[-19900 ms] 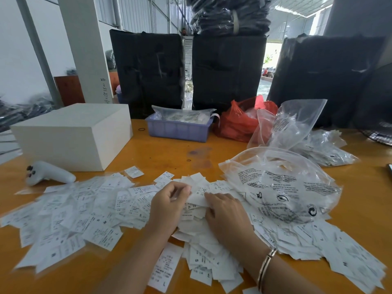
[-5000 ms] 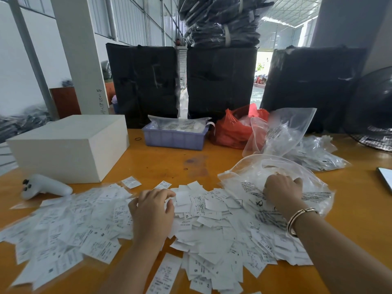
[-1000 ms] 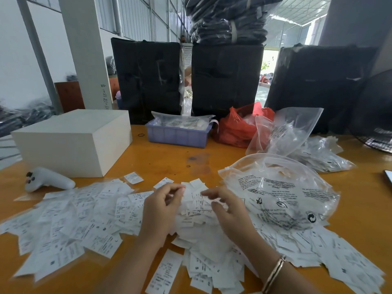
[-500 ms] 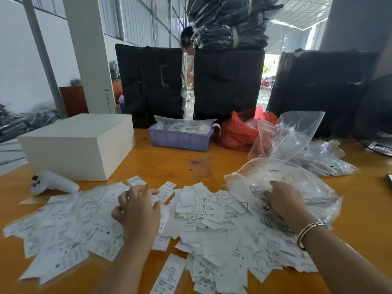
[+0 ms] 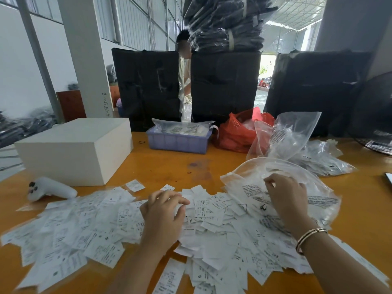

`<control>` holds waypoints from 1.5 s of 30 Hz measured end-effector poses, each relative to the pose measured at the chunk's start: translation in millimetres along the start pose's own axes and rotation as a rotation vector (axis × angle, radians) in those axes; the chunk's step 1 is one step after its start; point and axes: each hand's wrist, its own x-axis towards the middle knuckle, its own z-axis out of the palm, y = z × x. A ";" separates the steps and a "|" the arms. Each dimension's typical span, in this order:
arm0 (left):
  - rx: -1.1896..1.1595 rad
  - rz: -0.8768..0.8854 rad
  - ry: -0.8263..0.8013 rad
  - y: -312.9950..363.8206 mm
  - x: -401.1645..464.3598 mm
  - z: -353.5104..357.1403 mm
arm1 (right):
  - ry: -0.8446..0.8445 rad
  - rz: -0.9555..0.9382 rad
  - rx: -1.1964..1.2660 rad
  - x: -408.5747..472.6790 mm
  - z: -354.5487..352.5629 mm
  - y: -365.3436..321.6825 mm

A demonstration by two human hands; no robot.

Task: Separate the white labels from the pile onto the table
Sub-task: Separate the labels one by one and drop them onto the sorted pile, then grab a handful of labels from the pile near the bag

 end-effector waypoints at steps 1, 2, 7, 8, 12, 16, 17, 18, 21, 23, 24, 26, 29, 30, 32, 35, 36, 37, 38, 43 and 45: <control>-0.035 0.008 -0.021 1.2 -0.4 -0.2 | 0.050 -0.025 0.107 -2.5 -2.6 -6.1; -0.071 0.023 -0.044 2.4 -0.6 -0.5 | 0.092 -0.058 0.226 -5.5 -5.7 -14.2; -0.263 0.037 -0.177 7.5 -1.0 -3.8 | -0.149 -0.105 0.857 -29.9 -17.9 -64.6; -0.325 0.010 -0.206 6.7 -1.2 -3.6 | -0.273 -0.100 0.927 -36.2 -17.5 -73.2; -0.508 -0.073 -0.367 3.6 -2.8 -3.1 | -0.502 -0.136 1.000 -58.6 -7.0 -90.0; -0.518 -0.065 -0.338 7.4 -2.2 -2.4 | -0.511 -0.114 1.025 -67.8 3.0 -92.3; -0.527 -0.080 -0.291 8.3 -1.9 -2.0 | -0.508 -0.103 1.044 -68.4 5.2 -92.3; -0.543 -0.105 -0.244 8.5 -1.9 -2.0 | -0.499 -0.079 1.064 -68.3 7.7 -91.9; -0.634 -0.257 -0.135 5.8 -0.3 -2.7 | -0.407 -0.033 0.945 -68.0 13.4 -86.8; -0.688 -0.344 -0.077 4.1 1.8 -3.6 | -0.379 -0.197 0.594 -68.3 19.2 -81.2; -0.726 -0.374 -0.051 2.9 2.5 -3.3 | -0.392 -0.313 0.422 -69.5 22.4 -80.6; -0.787 -0.413 -0.022 2.7 3.5 -3.1 | -0.410 -0.476 0.218 -72.5 28.0 -82.1; -0.800 -0.437 -0.018 3.6 3.2 -4.2 | -0.366 -0.542 0.114 -73.0 31.5 -84.4; -0.805 -0.445 -0.017 3.7 3.3 -4.7 | -0.349 -0.548 0.095 -72.9 31.3 -84.1; -0.809 -0.462 -0.011 4.1 3.5 -5.9 | -0.319 -0.562 0.050 -72.5 29.6 -82.9; -0.789 -0.476 0.005 5.2 2.7 -7.5 | -0.246 -0.543 0.033 -72.2 26.0 -83.1; -0.780 -0.478 0.005 5.2 2.5 -7.6 | -0.222 -0.527 0.046 -72.5 24.4 -83.6; -0.775 -0.482 0.003 5.1 2.4 -7.6 | -0.200 -0.514 0.065 -73.2 22.9 -84.1; -0.779 -0.487 -0.001 5.1 2.6 -7.3 | -0.177 -0.502 0.107 -74.5 22.0 -84.8; -1.086 -0.570 -0.026 7.7 3.6 -6.0 | -0.205 -0.247 0.544 -83.1 22.2 -85.6; -1.210 -0.603 -0.033 9.2 3.5 -6.5 | -0.247 -0.184 0.659 -83.3 21.9 -83.9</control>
